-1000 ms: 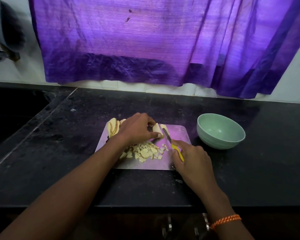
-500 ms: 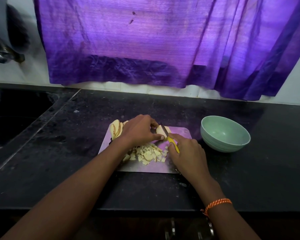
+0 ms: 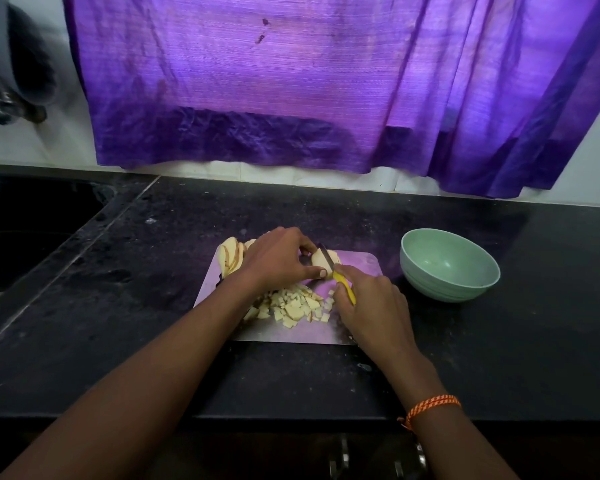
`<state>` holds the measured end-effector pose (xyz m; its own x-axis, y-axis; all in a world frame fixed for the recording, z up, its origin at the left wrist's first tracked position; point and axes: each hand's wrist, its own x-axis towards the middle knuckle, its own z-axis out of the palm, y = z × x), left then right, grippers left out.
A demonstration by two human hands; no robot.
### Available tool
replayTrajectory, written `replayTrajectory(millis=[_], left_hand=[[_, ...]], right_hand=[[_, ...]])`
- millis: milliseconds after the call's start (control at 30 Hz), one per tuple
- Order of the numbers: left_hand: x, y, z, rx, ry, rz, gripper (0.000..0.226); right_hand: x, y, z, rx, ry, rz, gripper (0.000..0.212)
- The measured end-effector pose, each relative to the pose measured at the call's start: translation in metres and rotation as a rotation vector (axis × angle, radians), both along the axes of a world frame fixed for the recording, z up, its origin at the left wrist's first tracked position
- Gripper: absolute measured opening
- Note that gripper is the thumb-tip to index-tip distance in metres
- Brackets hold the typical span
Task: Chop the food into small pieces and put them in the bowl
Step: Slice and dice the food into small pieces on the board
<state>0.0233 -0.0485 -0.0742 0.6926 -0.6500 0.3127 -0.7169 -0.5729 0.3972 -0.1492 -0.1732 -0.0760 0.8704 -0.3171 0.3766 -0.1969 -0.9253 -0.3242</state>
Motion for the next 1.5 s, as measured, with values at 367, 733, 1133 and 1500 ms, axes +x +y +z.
replayTrajectory(millis=[367,733,1133,1500], left_hand=[[0.000,0.000,0.000,0.002,-0.003,0.000,0.057],[-0.003,0.000,0.001,0.018,-0.021,0.004,0.053],[-0.003,0.000,0.002,0.020,-0.011,-0.016,0.054],[0.000,-0.001,-0.001,0.007,-0.013,-0.006,0.060]], right_hand=[[0.005,-0.002,0.004,-0.014,0.057,0.026,0.041],[-0.003,-0.004,0.004,-0.016,0.101,0.044,0.040],[-0.038,-0.015,-0.013,0.017,0.029,-0.010,0.044],[-0.010,-0.009,-0.002,0.095,-0.049,-0.061,0.042]])
